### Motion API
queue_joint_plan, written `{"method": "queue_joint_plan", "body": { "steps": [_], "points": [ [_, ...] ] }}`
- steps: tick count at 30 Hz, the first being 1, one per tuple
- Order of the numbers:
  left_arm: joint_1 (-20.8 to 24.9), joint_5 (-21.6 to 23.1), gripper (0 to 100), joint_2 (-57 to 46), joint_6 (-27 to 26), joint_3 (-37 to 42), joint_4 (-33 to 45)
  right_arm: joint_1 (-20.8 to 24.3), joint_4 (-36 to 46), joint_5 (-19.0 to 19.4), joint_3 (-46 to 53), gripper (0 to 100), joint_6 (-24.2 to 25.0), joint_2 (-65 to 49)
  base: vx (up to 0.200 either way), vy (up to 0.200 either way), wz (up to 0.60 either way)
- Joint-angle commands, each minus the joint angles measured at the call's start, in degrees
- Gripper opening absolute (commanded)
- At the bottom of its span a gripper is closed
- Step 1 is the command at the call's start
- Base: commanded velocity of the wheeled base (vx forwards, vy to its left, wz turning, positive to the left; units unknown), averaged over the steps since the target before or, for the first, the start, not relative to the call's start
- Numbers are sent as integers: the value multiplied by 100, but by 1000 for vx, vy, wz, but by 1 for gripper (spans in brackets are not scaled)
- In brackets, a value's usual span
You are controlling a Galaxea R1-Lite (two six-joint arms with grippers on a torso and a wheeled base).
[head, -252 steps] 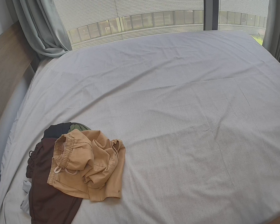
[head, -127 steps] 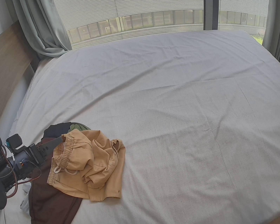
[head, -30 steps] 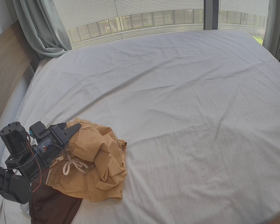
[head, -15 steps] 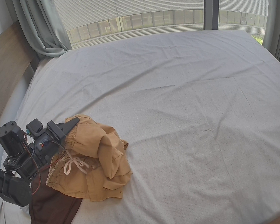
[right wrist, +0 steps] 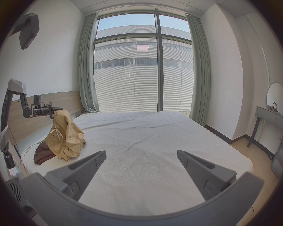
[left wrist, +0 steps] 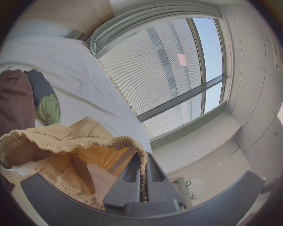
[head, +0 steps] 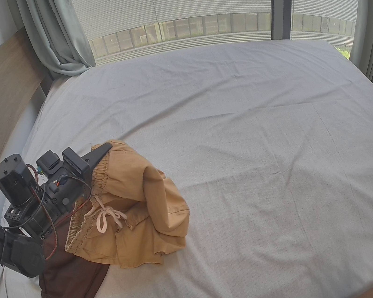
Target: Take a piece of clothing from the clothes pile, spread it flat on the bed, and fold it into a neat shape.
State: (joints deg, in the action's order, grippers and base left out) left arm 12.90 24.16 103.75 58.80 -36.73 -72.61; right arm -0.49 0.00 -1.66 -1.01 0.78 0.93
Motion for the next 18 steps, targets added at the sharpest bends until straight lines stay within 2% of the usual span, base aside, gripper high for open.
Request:
{"method": "queue_joint_plan", "body": {
  "steps": [1, 4, 9, 18],
  "points": [
    [257, -175, 0, -75, 299, -106, -34, -4, 0, -1, 92, 100, 1, -93, 0, 0, 0],
    [407, -377, 0, -57, 484, -141, -52, -4, 0, -1, 92, 100, 1, -93, 0, 0, 0],
    [582, -527, 0, -154, 1152, -168, -219, -4, 0, -1, 92, 100, 1, -93, 0, 0, 0],
    [899, -535, 0, -171, 1257, -212, -245, -4, 0, -1, 92, 100, 1, -93, 0, 0, 0]
  ]
}}
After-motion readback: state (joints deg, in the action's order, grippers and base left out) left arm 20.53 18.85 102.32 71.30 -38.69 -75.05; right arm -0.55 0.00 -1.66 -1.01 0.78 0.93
